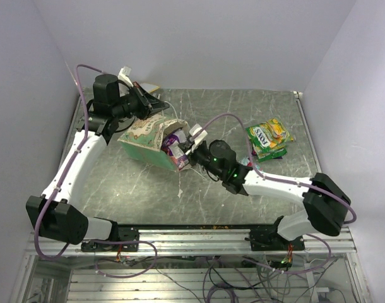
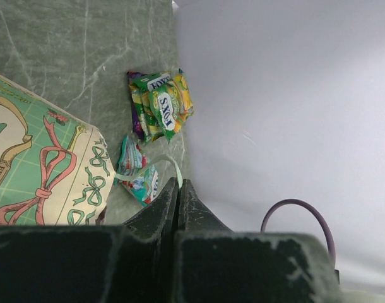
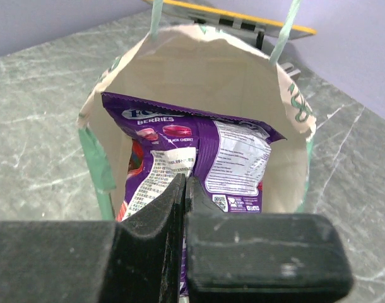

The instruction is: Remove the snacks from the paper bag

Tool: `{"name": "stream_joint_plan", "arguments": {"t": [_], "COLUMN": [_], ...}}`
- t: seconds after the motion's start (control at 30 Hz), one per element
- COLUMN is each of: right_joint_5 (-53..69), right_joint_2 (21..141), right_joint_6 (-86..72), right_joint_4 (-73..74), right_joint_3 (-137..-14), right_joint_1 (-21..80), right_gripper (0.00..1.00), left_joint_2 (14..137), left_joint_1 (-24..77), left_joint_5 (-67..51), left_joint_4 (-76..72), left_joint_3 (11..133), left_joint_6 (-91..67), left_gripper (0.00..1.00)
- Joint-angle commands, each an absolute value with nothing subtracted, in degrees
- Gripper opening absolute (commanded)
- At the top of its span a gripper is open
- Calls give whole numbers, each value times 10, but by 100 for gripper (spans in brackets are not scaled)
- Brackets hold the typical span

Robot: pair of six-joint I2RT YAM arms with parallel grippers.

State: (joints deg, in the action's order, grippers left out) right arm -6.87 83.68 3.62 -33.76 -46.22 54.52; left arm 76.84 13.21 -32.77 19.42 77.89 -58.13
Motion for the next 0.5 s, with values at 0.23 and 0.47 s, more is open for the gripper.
{"name": "stream_joint_plan", "arguments": {"t": [0.23,0.47], "right_joint_5": [-87,-144], "right_joint_2": [707,604], "right_joint_6": [10,-28], "right_joint_4": [-159,-15], "right_joint_3": [-446,-447], "right_joint_1": [548,548], "right_gripper": [0,0], "left_joint_2": [774,780], "left_joint_1": [117,105], "left_joint_5": [-306,-286], "left_joint_4": [199,227], "left_joint_3": [783,796], "left_joint_6": [-578,-559], "left_gripper": [7,7]}}
